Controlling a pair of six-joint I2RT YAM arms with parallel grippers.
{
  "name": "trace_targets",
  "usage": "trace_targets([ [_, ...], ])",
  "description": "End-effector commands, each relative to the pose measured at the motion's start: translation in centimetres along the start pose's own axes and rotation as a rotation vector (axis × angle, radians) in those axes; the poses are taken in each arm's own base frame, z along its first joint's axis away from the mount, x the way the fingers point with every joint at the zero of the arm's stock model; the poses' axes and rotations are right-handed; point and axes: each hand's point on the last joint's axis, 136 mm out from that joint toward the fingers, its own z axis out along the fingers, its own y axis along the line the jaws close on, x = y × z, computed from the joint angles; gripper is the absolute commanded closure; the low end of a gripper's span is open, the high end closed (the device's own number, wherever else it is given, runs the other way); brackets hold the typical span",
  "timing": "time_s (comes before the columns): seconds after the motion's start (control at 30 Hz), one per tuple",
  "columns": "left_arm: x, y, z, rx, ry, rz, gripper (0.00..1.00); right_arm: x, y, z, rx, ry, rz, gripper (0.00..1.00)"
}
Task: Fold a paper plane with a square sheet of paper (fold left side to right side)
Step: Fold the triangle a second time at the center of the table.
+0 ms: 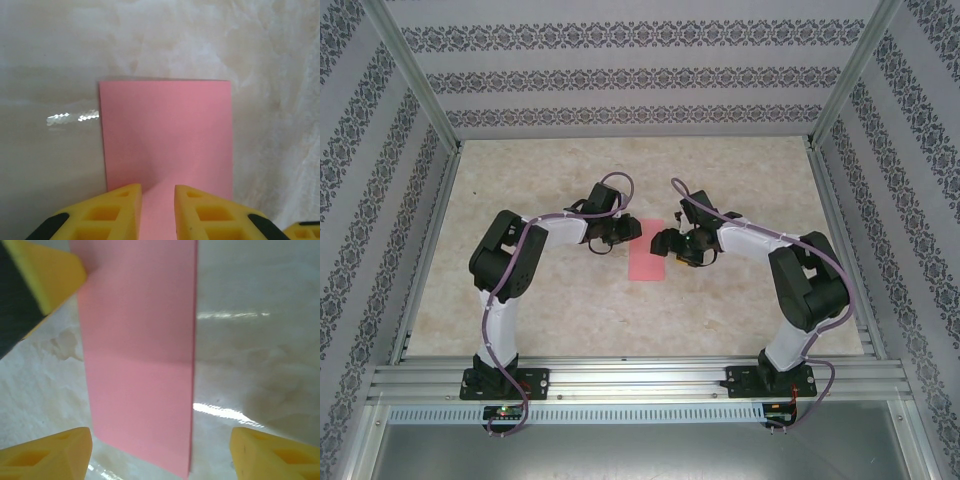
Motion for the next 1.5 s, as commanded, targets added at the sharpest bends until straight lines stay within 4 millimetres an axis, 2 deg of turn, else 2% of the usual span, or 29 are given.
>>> trace_targets([
  [0.0, -0.2, 0.7, 0.3, -0.031, 0.007, 0.024, 0.75, 0.6, 1.2, -0.3, -0.041, -0.003, -0.006, 0.27],
  [0.33, 1.5, 2.8, 0.6, -0.069, 0.033, 0.008, 0.75, 2.0, 1.8, 0.1, -0.076, 0.027, 0.050, 0.27],
  [1.03, 1.6, 2.6, 0.6, -0.050, 0.031, 0.007, 0.76, 2.9, 1.6, 2.3, -0.067, 0.070, 0.073, 0.28],
  [1.47, 1.5, 2.5, 0.6, -0.049, 0.030, 0.008, 0.76, 2.4, 2.7, 1.9, -0.098, 0.058, 0.068, 0.30],
])
